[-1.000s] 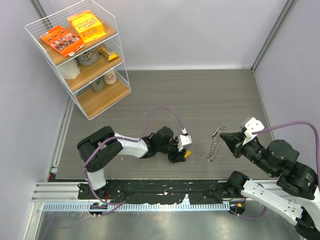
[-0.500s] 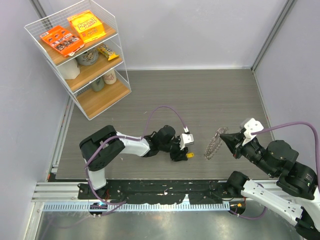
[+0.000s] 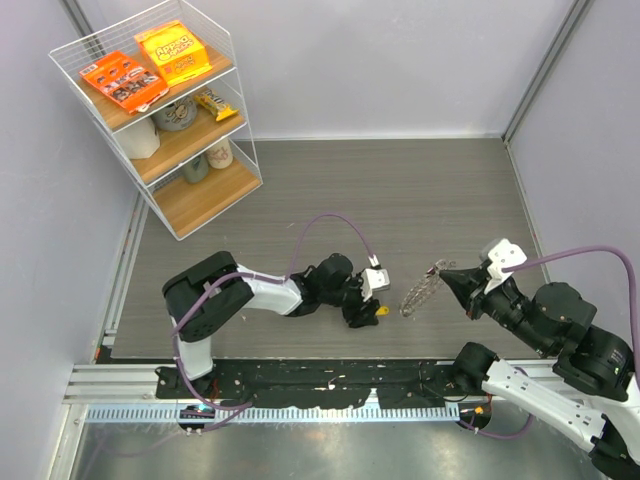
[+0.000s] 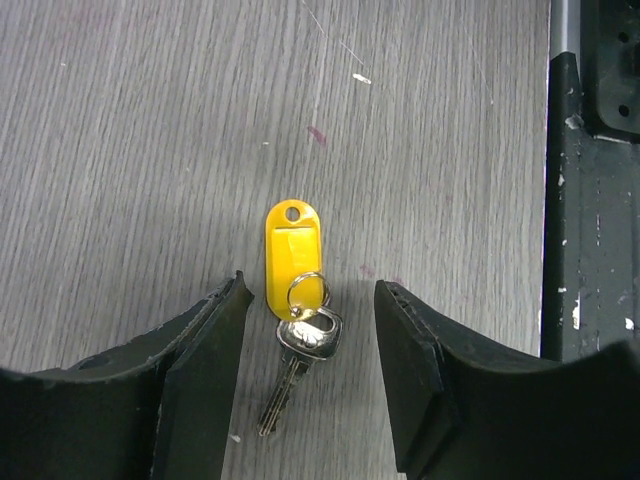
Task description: Put the keys on the keyring
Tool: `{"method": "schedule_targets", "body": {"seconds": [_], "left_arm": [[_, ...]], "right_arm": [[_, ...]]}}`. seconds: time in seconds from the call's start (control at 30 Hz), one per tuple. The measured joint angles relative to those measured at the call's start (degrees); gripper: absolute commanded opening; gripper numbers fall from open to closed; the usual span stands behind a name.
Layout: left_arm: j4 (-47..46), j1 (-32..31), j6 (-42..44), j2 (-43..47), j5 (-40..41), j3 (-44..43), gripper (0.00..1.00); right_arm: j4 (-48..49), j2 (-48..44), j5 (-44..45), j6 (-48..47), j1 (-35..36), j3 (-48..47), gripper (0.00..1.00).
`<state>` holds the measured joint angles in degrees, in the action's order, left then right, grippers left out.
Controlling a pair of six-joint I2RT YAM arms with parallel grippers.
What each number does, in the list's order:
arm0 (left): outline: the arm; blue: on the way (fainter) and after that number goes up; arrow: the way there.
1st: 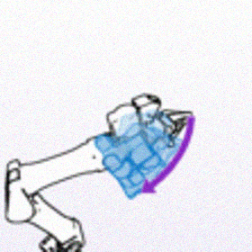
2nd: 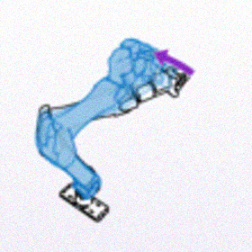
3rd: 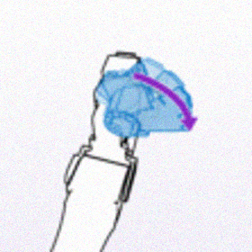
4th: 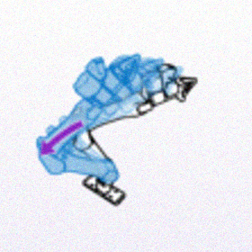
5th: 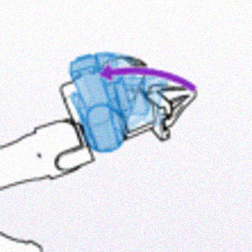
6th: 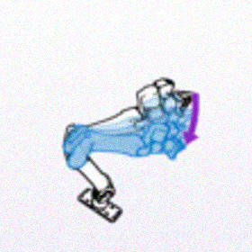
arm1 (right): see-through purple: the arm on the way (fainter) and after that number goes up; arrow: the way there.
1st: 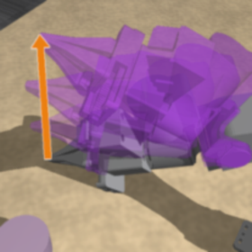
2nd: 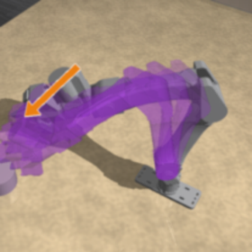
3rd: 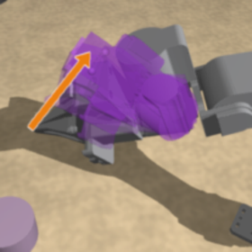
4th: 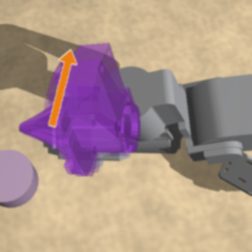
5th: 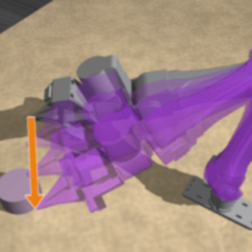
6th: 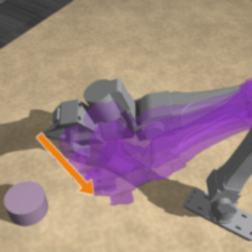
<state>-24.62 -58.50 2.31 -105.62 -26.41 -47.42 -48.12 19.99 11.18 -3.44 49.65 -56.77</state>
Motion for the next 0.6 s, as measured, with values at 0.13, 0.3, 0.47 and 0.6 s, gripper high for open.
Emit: {"method": "schedule_targets", "body": {"seconds": [0.13, 0.3, 0.47, 0.6], "left_arm": [[-1.9, 0.0, -0.3, -0.9, 1.1, 0.0, 0.42], [-4.6, -0.3, -0.4, -2.2, 2.6, 0.0, 0.36], [-6.0, -0.5, -0.4, -2.8, 3.5, 0.0, 0.23], [-6.5, -0.7, -0.8, -2.8, 4.2, -0.2, 0.0]], "right_arm": [[-0.1, -0.7, 0.0, 0.3, 0.0, 0.0, 0.06], [-0.4, -1.4, -0.2, 0.6, 0.0, 0.0, 0.06], [-0.5, -1.7, -0.4, 0.6, 0.0, 0.0, 0.05], [-0.6, -2.0, -0.5, 0.6, 0.0, 0.0, 0.06]]}}
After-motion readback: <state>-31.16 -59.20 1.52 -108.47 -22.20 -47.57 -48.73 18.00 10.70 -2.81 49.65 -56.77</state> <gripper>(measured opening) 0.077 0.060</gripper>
